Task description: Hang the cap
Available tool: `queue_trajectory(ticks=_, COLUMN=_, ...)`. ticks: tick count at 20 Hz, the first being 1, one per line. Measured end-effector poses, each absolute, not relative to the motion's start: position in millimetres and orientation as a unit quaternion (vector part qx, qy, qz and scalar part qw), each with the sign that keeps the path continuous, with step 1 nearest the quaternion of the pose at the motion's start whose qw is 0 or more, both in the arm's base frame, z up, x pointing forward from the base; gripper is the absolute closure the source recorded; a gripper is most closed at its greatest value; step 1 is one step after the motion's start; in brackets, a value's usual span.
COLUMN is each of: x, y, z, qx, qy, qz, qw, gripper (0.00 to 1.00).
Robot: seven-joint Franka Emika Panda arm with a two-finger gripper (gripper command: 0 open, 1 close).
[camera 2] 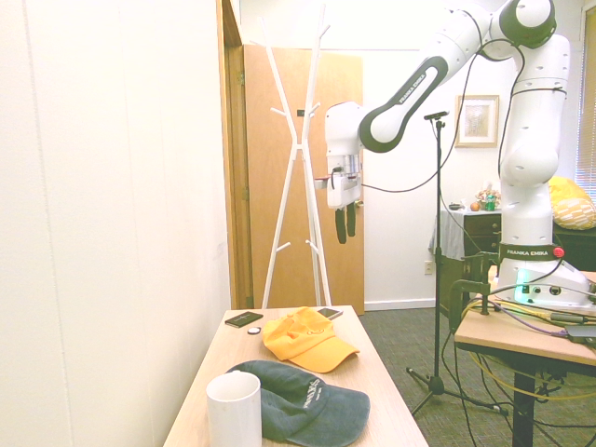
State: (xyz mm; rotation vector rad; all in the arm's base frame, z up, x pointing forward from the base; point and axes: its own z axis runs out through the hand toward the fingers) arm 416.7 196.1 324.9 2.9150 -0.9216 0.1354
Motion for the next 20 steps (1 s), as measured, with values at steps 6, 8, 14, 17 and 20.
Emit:
queue_trajectory(ticks=6, x=442, y=249, z=267, qx=0.969, qy=-0.236, qz=0.072, qw=0.018, gripper=0.00)
queue_trajectory(ticks=8, x=451, y=258, z=240, qx=0.972, qy=-0.224, qz=0.064, qw=0.015, gripper=0.00)
queue_trajectory(ticks=14, x=462, y=279, z=172, qx=0.981, qy=-0.189, qz=0.028, qw=0.036, gripper=1.00)
queue_trajectory(ticks=17, x=465, y=284, z=154, qx=0.982, qy=-0.179, qz=0.029, qw=0.047, gripper=1.00)
queue_trajectory(ticks=20, x=466, y=285, z=154, qx=0.983, qy=-0.170, qz=0.040, qw=0.049, gripper=1.00)
